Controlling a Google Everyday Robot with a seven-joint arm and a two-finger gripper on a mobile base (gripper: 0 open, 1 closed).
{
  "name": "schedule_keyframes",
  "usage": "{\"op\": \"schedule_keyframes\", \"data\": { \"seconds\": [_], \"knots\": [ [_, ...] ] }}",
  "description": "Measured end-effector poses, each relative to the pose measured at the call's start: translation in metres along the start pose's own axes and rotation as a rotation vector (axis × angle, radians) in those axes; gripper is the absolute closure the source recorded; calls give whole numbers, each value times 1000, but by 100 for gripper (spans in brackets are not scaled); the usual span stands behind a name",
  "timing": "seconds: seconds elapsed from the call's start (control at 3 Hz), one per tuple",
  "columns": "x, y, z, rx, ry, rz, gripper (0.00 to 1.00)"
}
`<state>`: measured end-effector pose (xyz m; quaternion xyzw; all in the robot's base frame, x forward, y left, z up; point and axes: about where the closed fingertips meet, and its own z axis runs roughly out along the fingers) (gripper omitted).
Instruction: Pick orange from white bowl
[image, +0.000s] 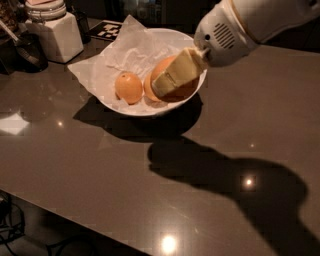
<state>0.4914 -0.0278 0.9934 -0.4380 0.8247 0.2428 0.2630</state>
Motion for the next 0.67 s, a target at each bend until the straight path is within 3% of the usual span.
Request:
{"op": "schedule_keyframes", "data": {
  "seconds": [0.33,0.67],
  "knots": [
    [15,15,-8,-33,-39,21,100],
    [21,39,-4,-61,-33,-1,100]
  ]
}}
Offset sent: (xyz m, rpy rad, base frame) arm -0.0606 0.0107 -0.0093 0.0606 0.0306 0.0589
